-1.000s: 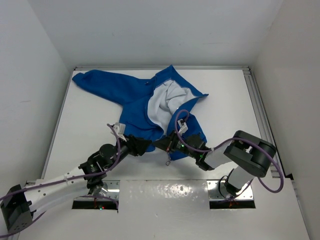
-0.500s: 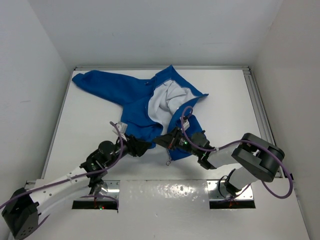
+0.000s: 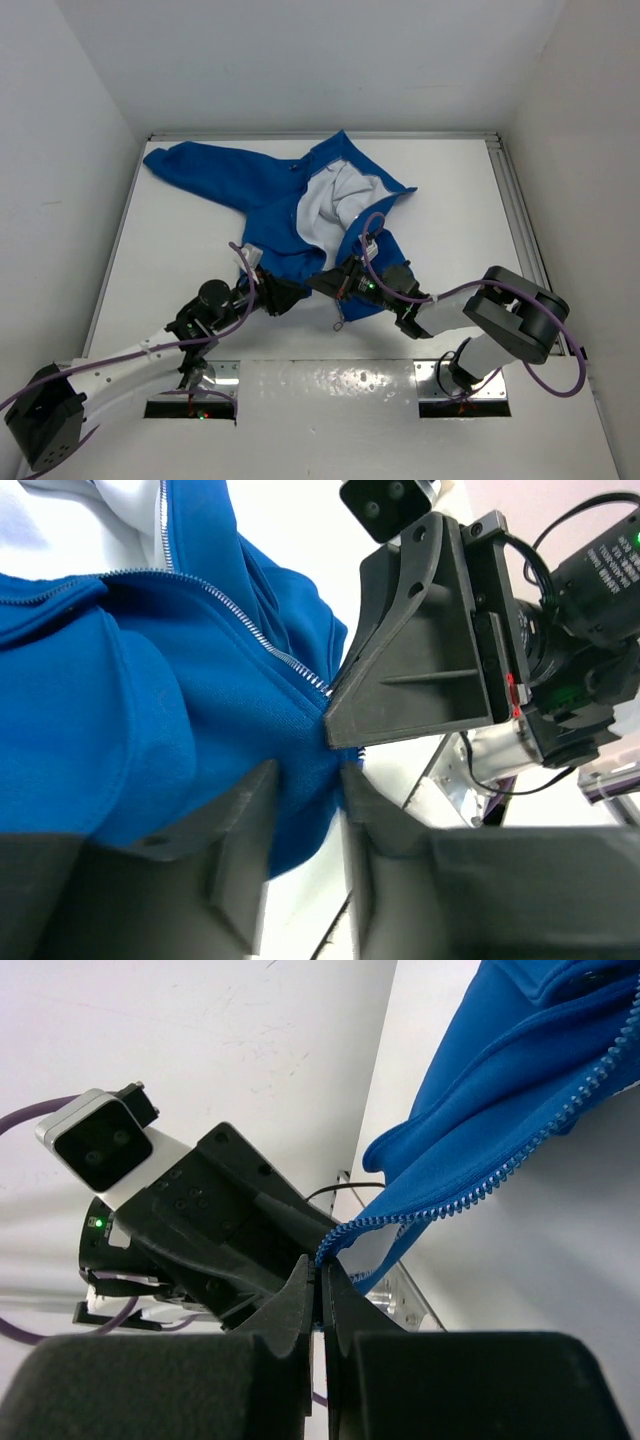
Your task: Zip up the jacket
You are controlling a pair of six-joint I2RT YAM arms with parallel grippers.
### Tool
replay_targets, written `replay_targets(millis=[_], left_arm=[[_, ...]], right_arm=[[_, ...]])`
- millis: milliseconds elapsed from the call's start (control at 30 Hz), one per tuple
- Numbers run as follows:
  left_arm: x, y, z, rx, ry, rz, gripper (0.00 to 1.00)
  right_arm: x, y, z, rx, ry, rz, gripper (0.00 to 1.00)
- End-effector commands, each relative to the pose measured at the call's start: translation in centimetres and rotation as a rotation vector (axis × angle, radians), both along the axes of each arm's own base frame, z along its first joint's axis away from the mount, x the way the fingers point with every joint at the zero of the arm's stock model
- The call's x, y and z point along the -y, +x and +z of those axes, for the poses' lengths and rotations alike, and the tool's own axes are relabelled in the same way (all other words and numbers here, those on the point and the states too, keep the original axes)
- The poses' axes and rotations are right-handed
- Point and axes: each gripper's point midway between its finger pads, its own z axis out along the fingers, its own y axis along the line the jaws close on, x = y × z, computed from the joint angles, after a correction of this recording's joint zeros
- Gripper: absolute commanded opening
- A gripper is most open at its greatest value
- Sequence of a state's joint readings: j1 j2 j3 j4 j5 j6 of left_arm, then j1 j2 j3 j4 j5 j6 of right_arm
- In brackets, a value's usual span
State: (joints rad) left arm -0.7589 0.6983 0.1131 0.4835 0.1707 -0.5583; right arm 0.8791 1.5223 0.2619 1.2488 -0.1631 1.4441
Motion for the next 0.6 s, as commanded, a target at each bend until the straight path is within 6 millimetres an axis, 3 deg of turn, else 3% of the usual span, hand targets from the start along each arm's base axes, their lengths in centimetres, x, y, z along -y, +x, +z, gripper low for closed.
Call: replay_targets(millis=[0,300,500,567], left_arm=[[0.3,0.3,1.7,0.057,-0.037,-0.012,0.26],[0.3,0.7,2.2,0.063,-0.044,0.004,0.00],[-0.2,1.4,3.0,0.075,-0.051,0.051,0.00],[-0.8,2.0,2.8,0.068,-0.028,0.101,0.00]], right_arm=[[0.9,-1.2,11.4,0.291,0.364,0.023,0.00],[0.8,-1.2,11.2,0.286,0.360,0.030,0.00],[0.7,-0.7,9.7,0.243,0.324,0.017,0.00],[0.8,-0.5,8.7,0.228,0.294,0.007,0.12]])
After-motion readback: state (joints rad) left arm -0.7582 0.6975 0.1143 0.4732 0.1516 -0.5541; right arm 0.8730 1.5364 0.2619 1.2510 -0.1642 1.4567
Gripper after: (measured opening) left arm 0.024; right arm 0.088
